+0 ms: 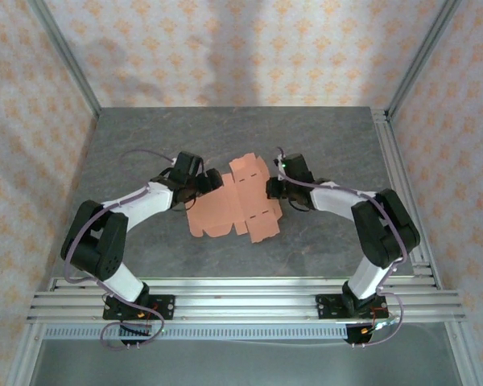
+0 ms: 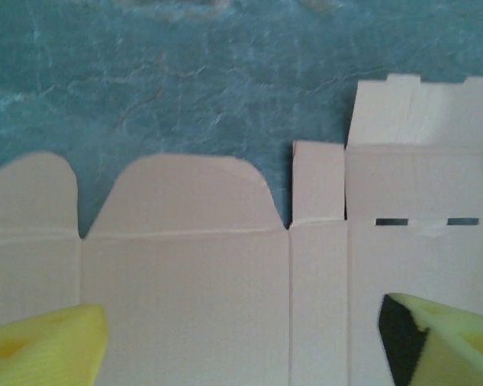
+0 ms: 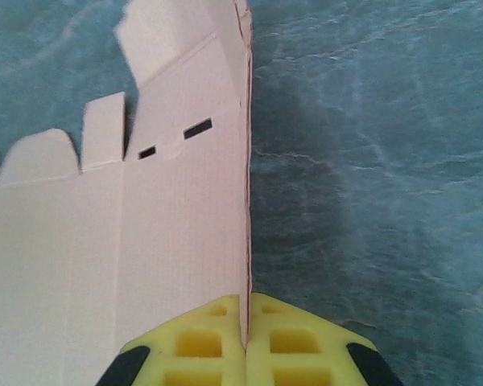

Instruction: Fold the paper box

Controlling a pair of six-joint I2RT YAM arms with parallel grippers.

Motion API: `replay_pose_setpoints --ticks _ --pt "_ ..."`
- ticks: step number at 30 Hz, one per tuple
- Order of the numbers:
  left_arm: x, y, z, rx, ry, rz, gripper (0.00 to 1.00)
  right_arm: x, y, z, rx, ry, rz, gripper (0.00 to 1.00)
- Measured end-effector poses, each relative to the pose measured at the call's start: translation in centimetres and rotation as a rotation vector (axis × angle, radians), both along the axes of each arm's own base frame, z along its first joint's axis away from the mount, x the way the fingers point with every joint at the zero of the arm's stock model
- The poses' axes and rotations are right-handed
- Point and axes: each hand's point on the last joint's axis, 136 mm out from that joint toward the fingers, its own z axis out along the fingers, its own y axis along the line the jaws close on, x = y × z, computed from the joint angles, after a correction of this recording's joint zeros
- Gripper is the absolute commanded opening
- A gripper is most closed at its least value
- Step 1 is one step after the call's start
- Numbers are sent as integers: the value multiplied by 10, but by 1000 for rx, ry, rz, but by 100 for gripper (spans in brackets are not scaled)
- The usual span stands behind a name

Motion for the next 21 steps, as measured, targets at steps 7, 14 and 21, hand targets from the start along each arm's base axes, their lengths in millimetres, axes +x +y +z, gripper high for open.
replay_pose_setpoints --ticks 7,14,21 --pt "4 13 -1 2 4 27 100 5 -9 -8 -359 -10 15 0" --pt "6 24 -2 5 11 53 100 6 -19 -17 -746 -75 -21 0" --pt "2 25 -5 10 27 53 100 8 -29 -19 -1042 -169 -65 0"
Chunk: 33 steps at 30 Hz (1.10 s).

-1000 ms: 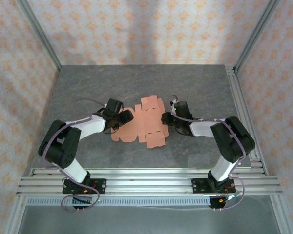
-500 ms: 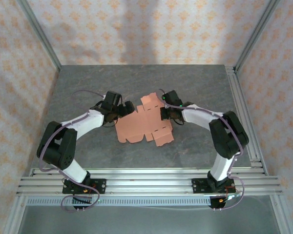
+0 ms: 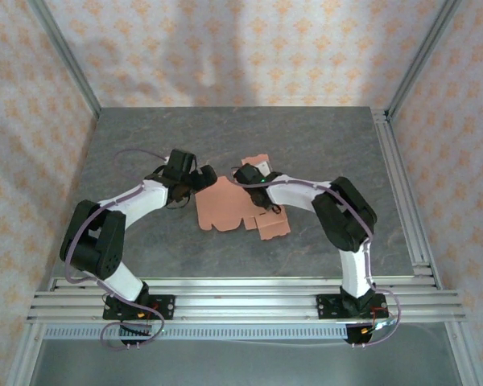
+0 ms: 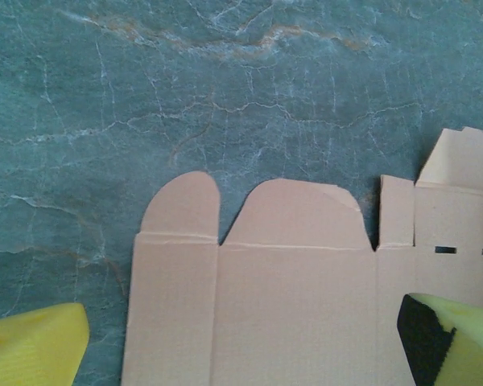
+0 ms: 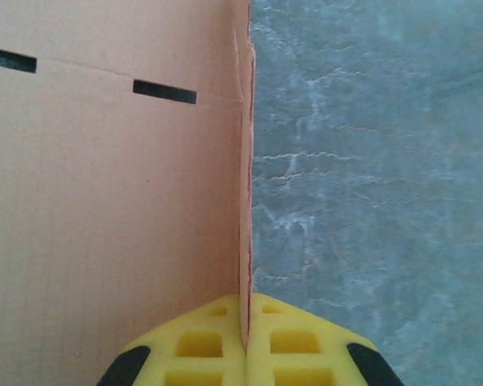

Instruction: Fold the paper box

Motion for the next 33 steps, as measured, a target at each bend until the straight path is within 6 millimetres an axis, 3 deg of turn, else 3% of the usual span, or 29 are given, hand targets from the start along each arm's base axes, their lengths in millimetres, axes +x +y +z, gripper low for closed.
replay_pose_setpoints --ticks 5,9,11,13,15,17,24,30,33 --pt "-1 0 -1 2 5 0 100 2 -4 1 -87 -36 -5 0" --pt "-1 0 -2 2 5 0 100 2 1 0 -41 -25 25 1" --pt "-2 0 -2 2 5 0 100 -3 5 -1 27 1 53 12" --pt "-1 0 -2 2 5 0 100 -8 11 1 126 29 84 34" --pt "-2 0 -2 3 5 -2 100 -10 17 7 231 51 109 48" --pt "-1 0 -1 4 4 -4 100 -8 21 16 335 51 117 53" --pt "7 -1 4 7 -16 -20 100 -4 16 35 624 43 98 57" --pt "8 0 -3 8 -2 -19 100 1 -5 24 782 97 23 56" --pt "7 -1 -9 9 13 -23 100 1 -8 18 802 122 17 48"
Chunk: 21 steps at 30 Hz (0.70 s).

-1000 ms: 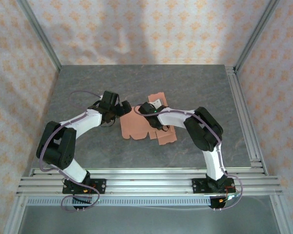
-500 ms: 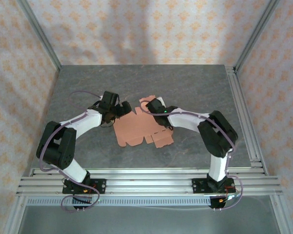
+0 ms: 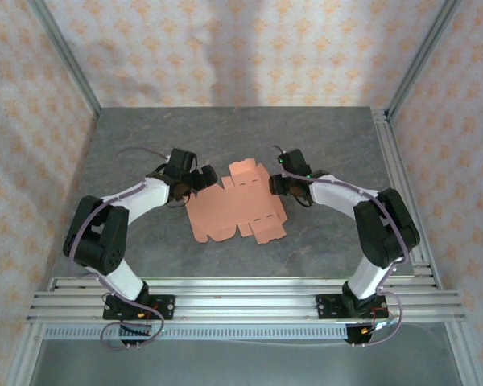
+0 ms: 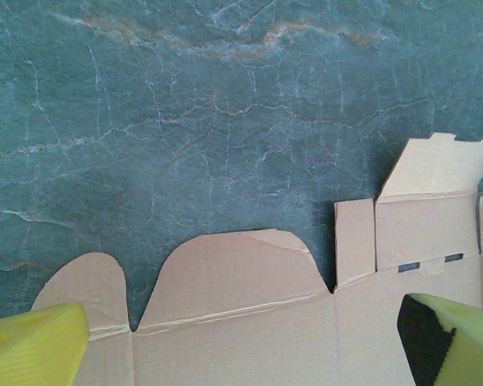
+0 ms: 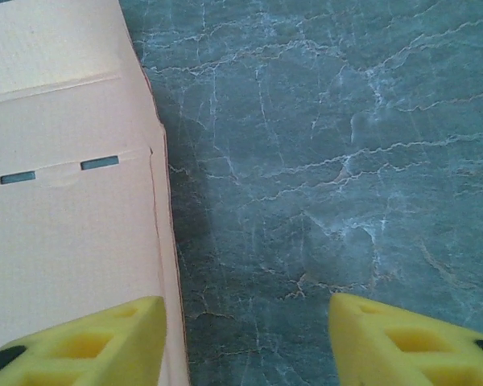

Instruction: Fold the paper box

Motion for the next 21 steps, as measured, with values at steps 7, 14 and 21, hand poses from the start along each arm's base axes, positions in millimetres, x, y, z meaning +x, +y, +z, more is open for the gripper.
replay_pose_setpoints --ticks 7,14,21 --pt "3 -5 -6 -11 19 -21 100 -12 13 -31 16 95 56 25" --pt "4 -9 -5 -24 9 -41 100 -8 19 -26 22 67 84 0" --pt "13 -15 -6 -38 1 -66 100 -8 22 -23 -41 38 127 12"
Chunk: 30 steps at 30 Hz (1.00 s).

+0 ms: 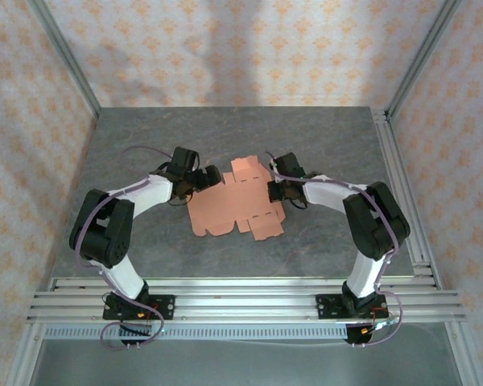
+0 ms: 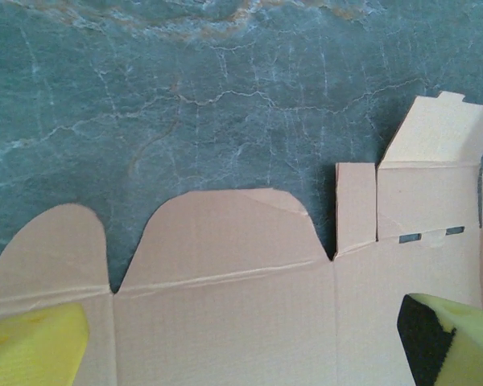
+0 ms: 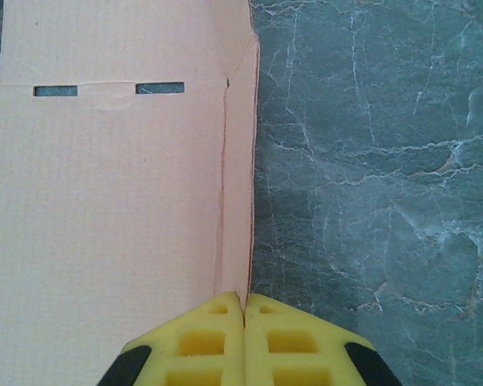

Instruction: Fold the paper box

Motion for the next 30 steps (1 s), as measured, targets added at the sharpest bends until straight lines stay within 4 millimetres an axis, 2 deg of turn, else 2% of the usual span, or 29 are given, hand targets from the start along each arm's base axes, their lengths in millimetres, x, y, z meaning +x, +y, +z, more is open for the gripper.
replay_pose_setpoints --ticks 1,2,7,11,12,13,23,30 --pt "2 -1 0 -1 -2 0 100 -1 1 0 -16 -4 4 22" --pt "3 -1 1 -2 -7 -1 100 -2 1 0 -31 -4 9 24" --pt "6 -2 4 -6 -18 -1 100 -5 3 -7 -58 8 18 25" --pt "6 -2 4 -5 -19 -2 100 -3 -1 -10 -55 18 -3 13" --pt "6 -2 4 -4 -19 -4 100 -2 -1 -10 -51 14 -6 9" --pt "6 -2 4 -2 -21 -6 100 -1 -1 -9 -51 10 -5 0" --pt "7 -6 4 -6 -29 -34 100 0 -1 -5 -52 -6 10 0" --pt "33 -26 6 -2 -63 -174 98 -10 4 4 -12 -17 61 0"
